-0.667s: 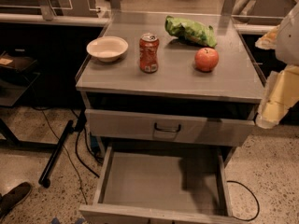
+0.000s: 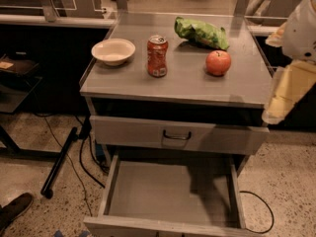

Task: Place apple into middle drawer

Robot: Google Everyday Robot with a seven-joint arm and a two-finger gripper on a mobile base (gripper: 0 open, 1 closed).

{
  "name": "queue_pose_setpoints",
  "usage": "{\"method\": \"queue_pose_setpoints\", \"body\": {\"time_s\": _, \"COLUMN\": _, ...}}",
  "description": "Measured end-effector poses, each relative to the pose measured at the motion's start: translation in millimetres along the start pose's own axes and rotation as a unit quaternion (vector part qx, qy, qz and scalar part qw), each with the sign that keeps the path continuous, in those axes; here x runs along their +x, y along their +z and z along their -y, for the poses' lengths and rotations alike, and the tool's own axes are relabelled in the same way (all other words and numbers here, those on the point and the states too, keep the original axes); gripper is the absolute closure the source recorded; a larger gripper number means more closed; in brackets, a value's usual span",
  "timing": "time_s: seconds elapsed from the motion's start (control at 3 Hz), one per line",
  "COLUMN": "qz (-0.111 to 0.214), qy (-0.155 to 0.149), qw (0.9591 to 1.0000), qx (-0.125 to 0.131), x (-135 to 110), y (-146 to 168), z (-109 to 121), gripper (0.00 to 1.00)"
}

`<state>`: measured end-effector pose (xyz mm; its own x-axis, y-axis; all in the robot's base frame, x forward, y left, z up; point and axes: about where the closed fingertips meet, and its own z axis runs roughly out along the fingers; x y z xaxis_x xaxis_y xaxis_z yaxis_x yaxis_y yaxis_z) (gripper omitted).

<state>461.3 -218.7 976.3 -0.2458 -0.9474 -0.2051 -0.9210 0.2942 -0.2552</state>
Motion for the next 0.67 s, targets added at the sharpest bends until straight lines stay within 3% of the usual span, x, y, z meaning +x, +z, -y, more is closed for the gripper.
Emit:
{"method": "queue_pose_setpoints", "body": {"time_s": 0.33, "qz": -0.018, "qy": 0.011, "qw": 0.9998, "qx": -0.002, "x": 4, "y": 14, "z": 35, "gripper": 0.0}}
{"method": "queue_pose_setpoints", "body": {"time_s": 0.67, "qz": -0.016, "qy": 0.02, "qw": 0.9997, "qx": 0.001, "x": -1, "y": 25, "z": 77, "gripper": 0.0}}
